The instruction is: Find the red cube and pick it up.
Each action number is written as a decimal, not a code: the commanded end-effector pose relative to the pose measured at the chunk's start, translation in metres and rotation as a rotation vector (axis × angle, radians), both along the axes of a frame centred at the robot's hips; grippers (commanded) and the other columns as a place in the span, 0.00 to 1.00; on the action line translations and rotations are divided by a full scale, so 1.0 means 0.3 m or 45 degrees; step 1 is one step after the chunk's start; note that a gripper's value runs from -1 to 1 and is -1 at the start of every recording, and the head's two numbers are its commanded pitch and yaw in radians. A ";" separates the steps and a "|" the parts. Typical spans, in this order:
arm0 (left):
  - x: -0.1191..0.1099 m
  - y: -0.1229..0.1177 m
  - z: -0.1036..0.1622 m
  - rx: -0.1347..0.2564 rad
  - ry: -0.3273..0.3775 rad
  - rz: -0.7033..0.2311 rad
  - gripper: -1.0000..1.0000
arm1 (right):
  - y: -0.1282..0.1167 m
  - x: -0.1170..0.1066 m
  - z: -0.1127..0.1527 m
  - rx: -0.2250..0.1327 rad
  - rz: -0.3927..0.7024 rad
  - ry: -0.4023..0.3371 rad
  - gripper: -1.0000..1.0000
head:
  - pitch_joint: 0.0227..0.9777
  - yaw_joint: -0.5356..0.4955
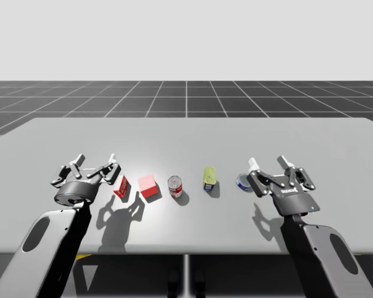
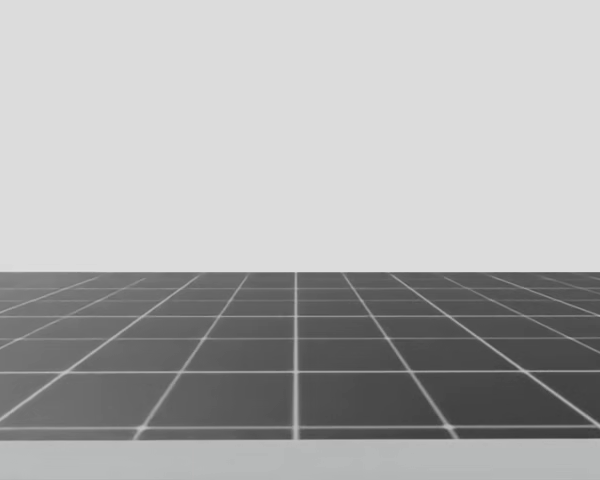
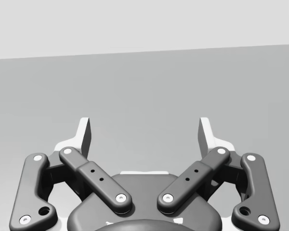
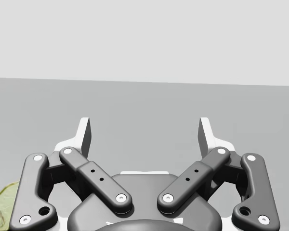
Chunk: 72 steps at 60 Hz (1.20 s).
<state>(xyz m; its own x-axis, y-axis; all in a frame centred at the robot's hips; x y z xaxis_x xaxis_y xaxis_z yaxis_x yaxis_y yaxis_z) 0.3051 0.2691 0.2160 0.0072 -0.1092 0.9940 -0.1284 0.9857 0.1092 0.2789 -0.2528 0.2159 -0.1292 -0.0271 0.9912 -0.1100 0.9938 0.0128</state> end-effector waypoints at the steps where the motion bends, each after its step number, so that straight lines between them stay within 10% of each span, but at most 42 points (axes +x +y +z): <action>1: 0.000 -0.001 0.000 0.001 0.000 0.000 0.00 | -0.003 0.001 0.004 0.044 -0.077 -0.022 0.00 | 0.06 0.51; 72: 0.002 -0.006 -0.004 0.035 -0.011 0.000 0.00 | -0.016 0.017 -0.004 -0.021 -0.070 0.059 0.00 | 0.77 0.66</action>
<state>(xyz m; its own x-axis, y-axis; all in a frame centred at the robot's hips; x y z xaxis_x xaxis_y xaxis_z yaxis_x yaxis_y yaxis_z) 0.3054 0.2674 0.2149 -0.0022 -0.1361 0.9907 -0.1295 0.9824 0.1347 0.2841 -0.2580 0.2152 -0.0870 -0.0101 0.9962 -0.0517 0.9986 0.0056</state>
